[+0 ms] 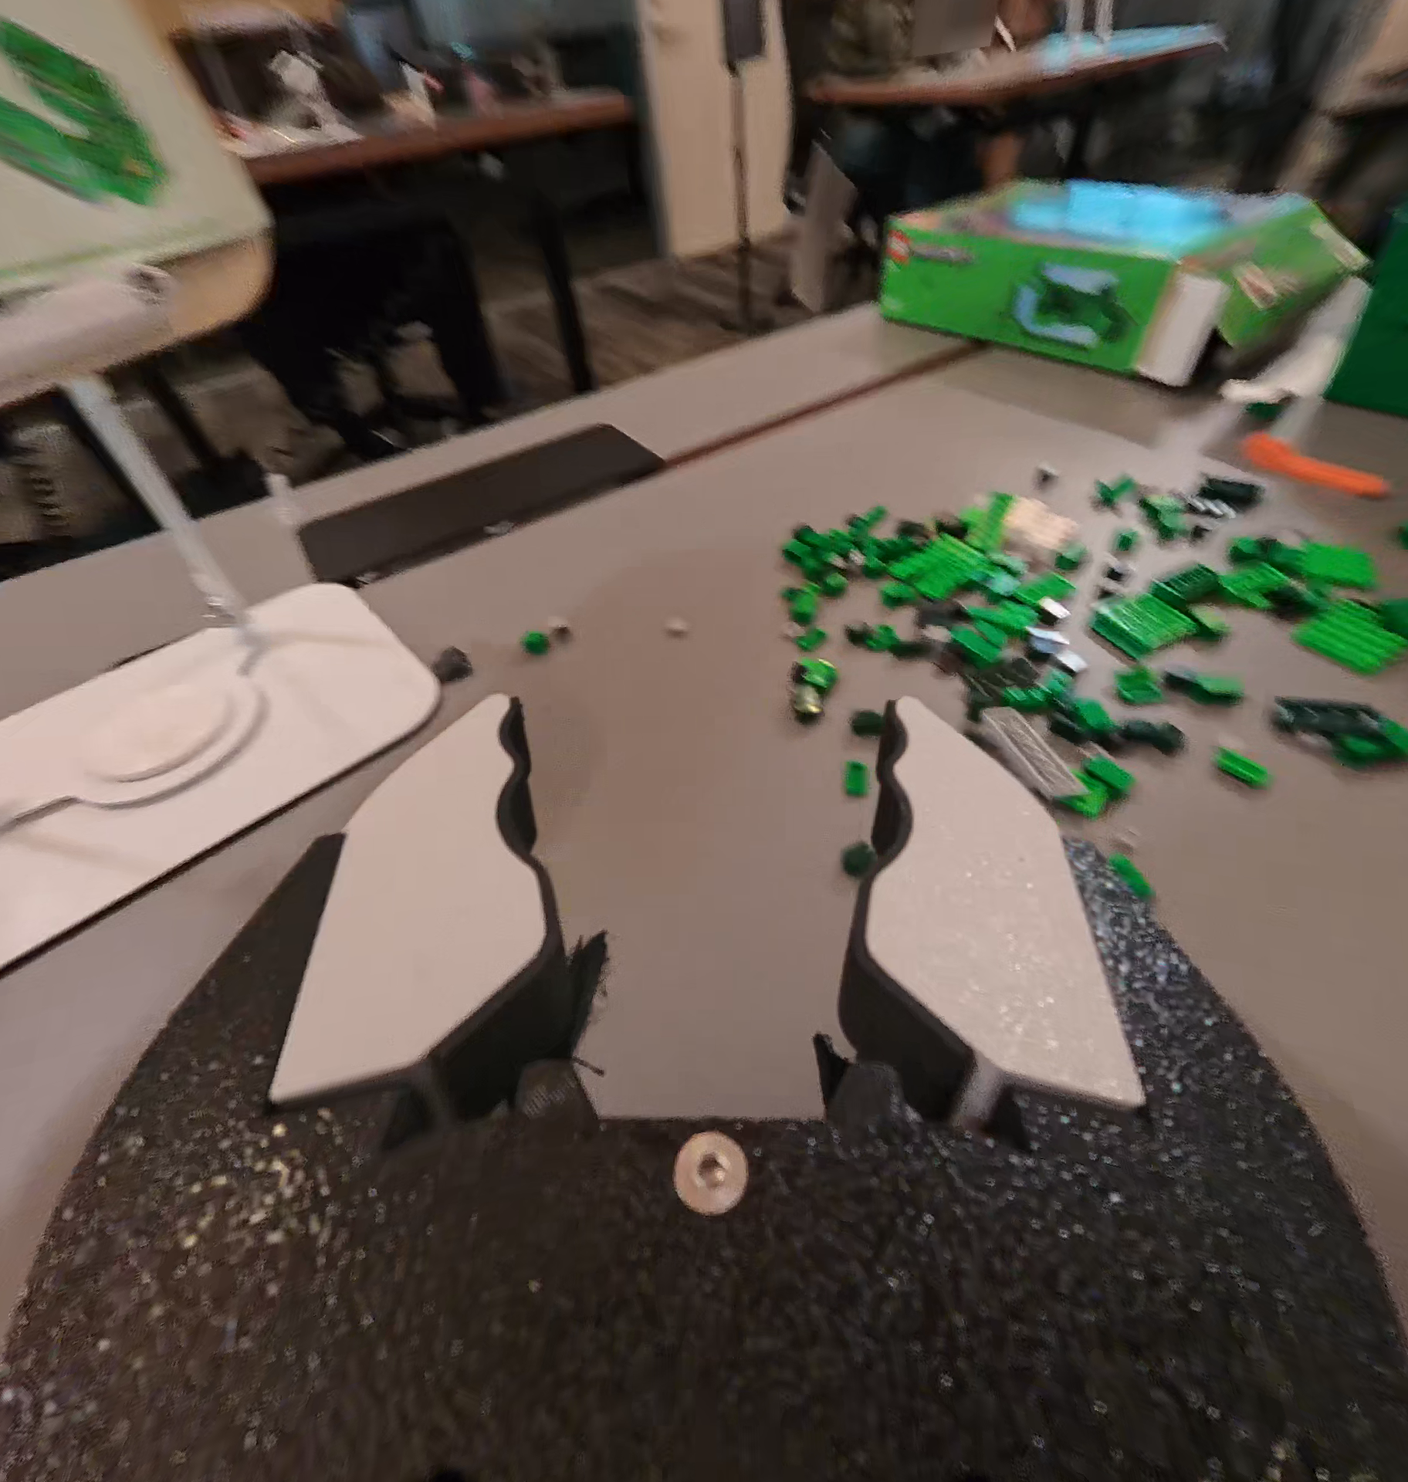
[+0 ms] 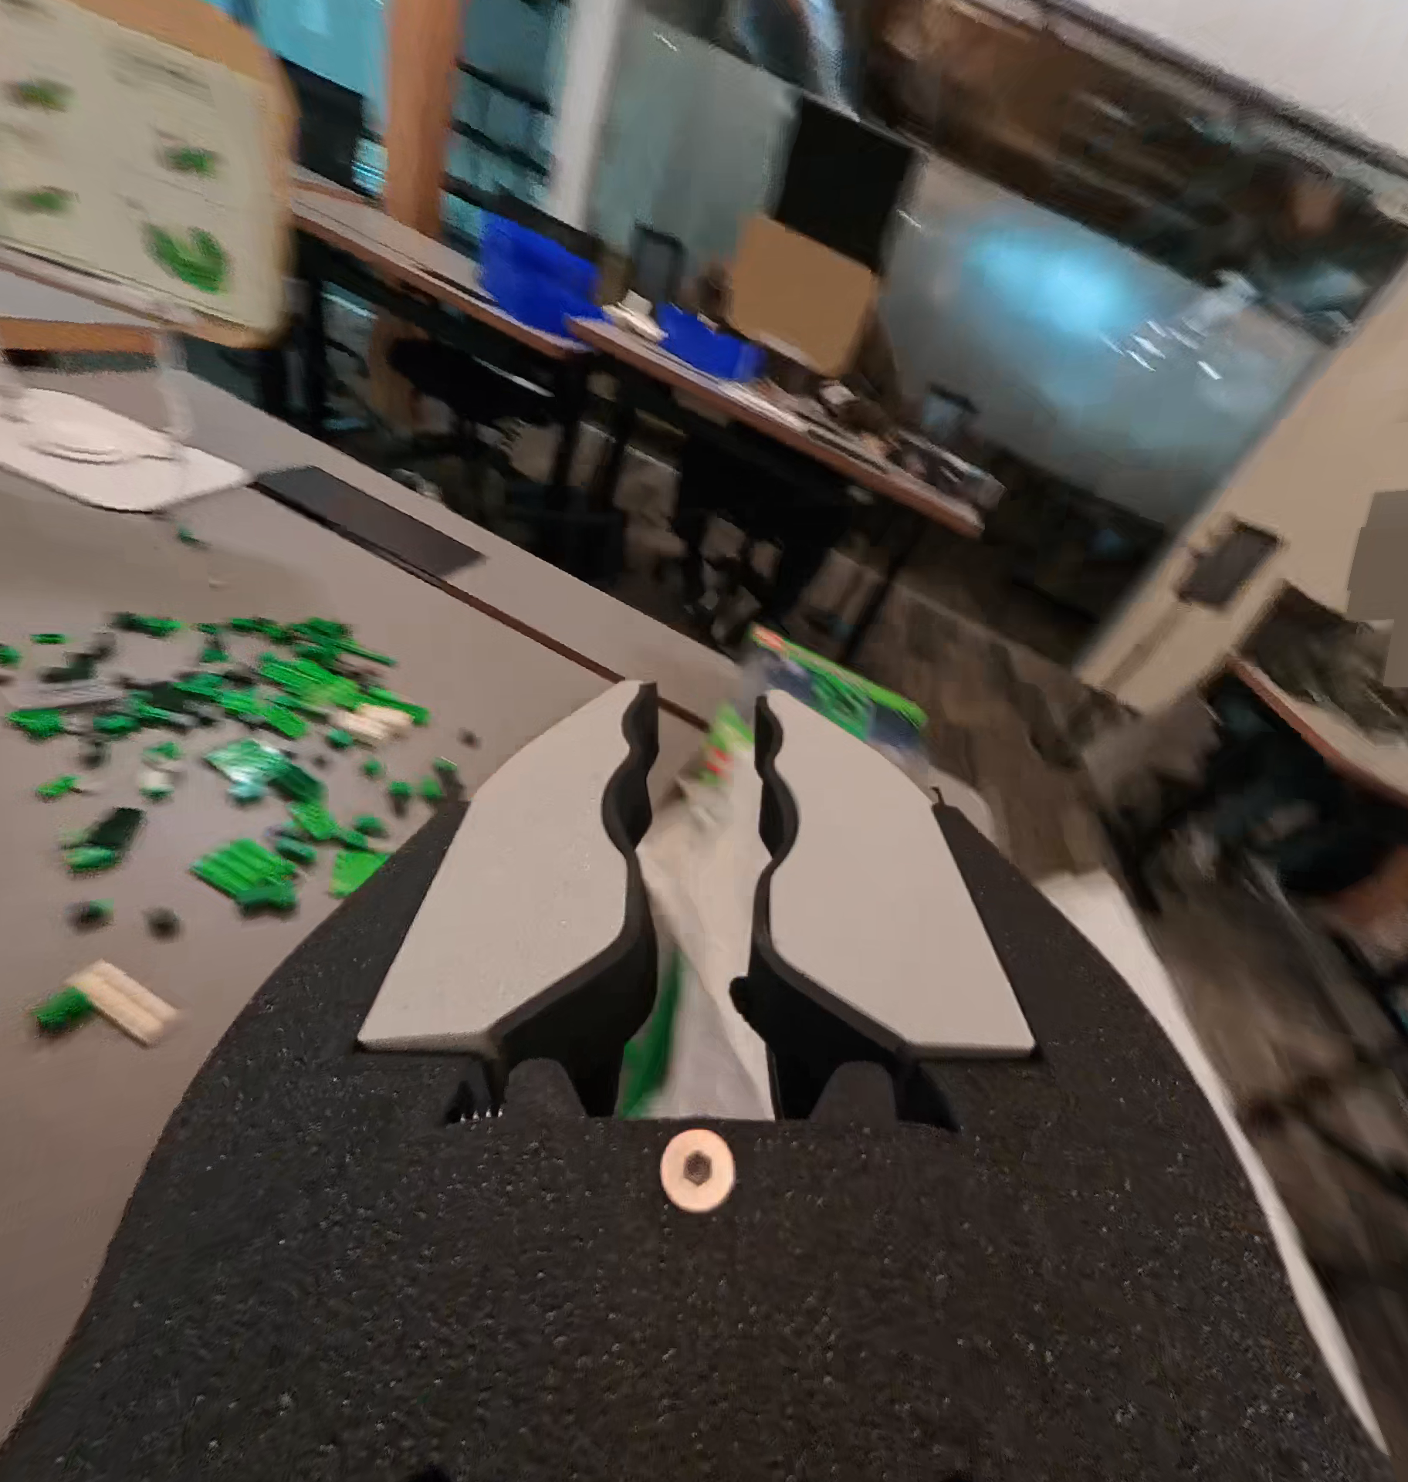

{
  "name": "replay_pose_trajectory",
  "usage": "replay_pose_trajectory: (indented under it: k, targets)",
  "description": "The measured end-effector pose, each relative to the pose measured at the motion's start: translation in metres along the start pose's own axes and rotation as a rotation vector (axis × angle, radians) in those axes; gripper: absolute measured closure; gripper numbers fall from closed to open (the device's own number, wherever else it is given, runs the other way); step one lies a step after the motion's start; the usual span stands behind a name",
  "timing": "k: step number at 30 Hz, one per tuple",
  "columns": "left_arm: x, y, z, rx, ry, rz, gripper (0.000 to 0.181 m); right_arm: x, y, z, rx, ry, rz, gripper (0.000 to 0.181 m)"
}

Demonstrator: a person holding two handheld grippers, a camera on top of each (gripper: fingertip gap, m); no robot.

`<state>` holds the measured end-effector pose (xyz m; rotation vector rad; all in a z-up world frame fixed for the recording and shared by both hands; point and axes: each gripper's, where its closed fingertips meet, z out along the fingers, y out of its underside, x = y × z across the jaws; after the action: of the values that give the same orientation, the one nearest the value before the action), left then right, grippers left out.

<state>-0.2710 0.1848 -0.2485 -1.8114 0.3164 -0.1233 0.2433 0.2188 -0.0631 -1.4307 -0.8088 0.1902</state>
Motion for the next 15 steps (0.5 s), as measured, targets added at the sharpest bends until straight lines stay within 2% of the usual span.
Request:
replay_pose_trajectory:
  k: [2,4,8,12,15]
  targets:
    - [-0.019,0.0,0.005,0.078,-0.076,-0.033,0.102,-0.066,-0.025,0.047,0.035,-0.216,-0.032,0.161]
    - [-0.036,0.008,0.008,0.123,-0.151,-0.041,0.105,-0.134,-0.037,0.098,0.035,-0.432,-0.05,0.161]
    - [-0.044,0.018,0.007,0.164,-0.174,-0.063,0.106,-0.253,-0.031,0.205,-0.012,-0.742,-0.149,0.163]
    - [-0.058,0.016,0.0,0.236,-0.326,0.128,0.117,-0.348,-0.016,0.302,-0.061,-0.937,-0.243,0.163]
    - [-0.053,0.006,-0.007,0.299,-0.355,0.203,0.119,-0.402,0.003,0.366,-0.12,-1.02,-0.281,0.161]
